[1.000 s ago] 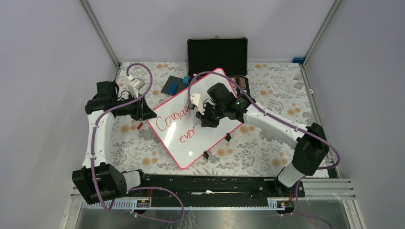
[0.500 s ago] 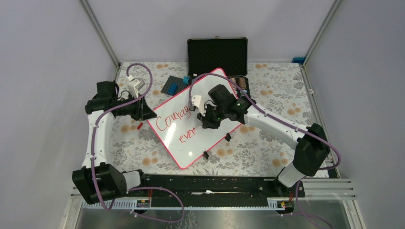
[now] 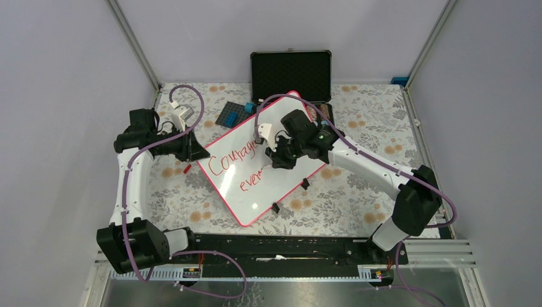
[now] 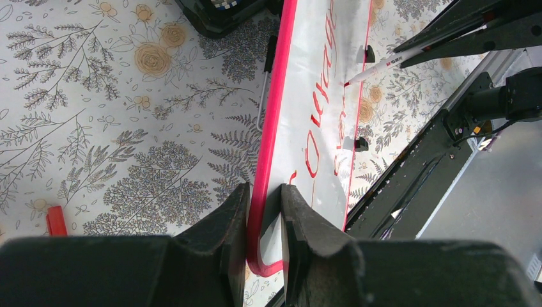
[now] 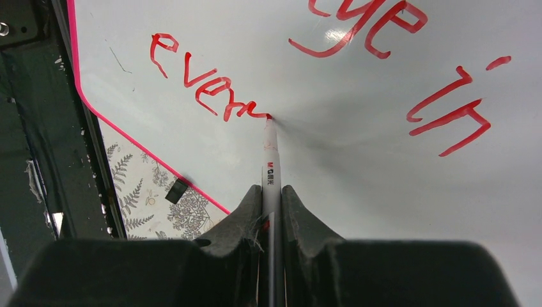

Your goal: Write a sentence on the whiteboard

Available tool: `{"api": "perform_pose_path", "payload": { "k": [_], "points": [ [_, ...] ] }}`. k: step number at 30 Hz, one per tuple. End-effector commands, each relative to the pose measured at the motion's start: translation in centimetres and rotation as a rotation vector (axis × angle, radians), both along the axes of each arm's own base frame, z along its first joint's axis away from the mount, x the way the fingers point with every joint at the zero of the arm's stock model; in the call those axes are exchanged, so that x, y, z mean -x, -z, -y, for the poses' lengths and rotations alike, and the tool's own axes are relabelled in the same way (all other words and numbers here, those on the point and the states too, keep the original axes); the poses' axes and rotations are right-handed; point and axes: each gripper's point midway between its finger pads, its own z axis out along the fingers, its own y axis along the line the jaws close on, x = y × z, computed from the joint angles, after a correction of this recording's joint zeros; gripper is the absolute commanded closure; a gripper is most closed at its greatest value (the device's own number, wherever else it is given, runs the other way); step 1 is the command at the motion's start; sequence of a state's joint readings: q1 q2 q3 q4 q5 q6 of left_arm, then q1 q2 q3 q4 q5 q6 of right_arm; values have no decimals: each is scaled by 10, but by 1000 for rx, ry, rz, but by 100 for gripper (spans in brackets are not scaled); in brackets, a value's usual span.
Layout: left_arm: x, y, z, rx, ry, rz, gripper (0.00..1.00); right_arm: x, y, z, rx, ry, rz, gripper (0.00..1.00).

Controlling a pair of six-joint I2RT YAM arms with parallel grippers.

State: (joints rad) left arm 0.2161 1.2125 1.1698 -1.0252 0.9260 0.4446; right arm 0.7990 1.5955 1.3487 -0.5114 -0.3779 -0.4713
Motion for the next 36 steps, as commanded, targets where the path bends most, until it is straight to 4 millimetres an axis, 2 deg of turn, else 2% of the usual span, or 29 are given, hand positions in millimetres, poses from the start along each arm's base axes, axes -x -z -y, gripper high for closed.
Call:
{"api": "perform_pose_path", "payload": {
  "k": [1, 24, 36],
  "points": [
    [-6, 5, -4, -39, 9, 30, 99, -21, -13, -2, -12, 35, 73, 100],
    [-6, 5, -3, -36, 12, 30, 99, 17, 13, 12, 17, -24, -22, 100],
    [-6, 4, -3, -35, 12, 32, 99, 44, 25, 5, 38, -75, -56, 100]
  ]
}}
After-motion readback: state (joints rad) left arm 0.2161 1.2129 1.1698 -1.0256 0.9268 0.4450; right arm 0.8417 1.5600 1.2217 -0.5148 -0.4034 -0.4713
